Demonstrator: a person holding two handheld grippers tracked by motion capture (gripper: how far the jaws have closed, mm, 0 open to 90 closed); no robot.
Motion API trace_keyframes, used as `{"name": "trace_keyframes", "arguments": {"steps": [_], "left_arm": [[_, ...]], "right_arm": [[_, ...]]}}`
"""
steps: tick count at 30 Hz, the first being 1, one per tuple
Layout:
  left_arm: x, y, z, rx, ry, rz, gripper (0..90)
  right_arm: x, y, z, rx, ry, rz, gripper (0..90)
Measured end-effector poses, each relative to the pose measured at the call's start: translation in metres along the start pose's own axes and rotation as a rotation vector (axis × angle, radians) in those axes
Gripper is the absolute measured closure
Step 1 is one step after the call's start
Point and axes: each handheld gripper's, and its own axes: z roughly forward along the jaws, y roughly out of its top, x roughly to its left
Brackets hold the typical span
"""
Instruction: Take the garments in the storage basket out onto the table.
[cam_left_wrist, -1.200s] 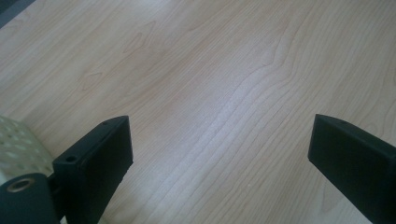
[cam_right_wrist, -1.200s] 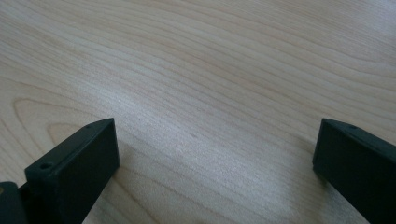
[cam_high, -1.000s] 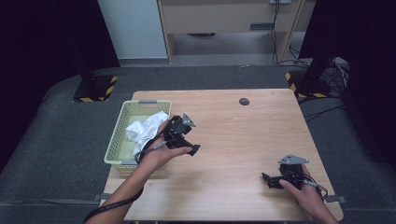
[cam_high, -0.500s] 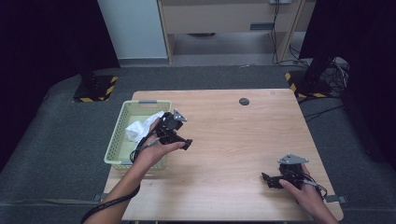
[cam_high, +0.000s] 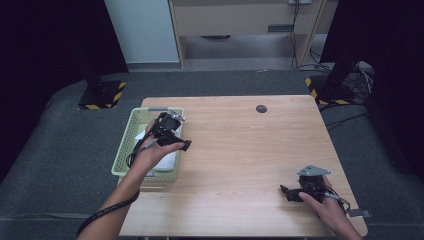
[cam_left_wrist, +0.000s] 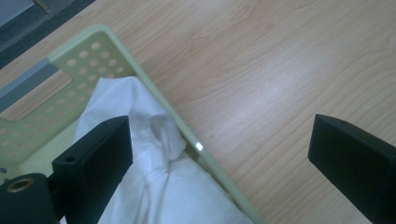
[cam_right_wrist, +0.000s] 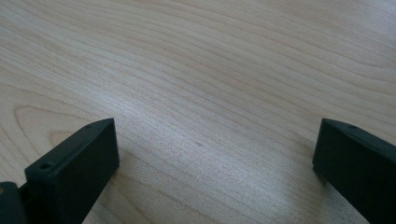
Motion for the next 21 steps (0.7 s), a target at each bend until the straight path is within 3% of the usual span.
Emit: {"name": "trace_keyframes", "arguments": {"steps": [13, 21], "left_arm": [[0.028, -0.014, -0.003, 0.005, 0.037, -0.053, 5.7], [0.043, -0.023, 0.008, 0.030, 0.048, -0.070, 5.4]], "right_arm": [[0.000, 0.000, 0.000, 0.000, 0.000, 0.000, 0.4], [0.000, 0.000, 0.000, 0.000, 0.000, 0.000, 0.4]]}}
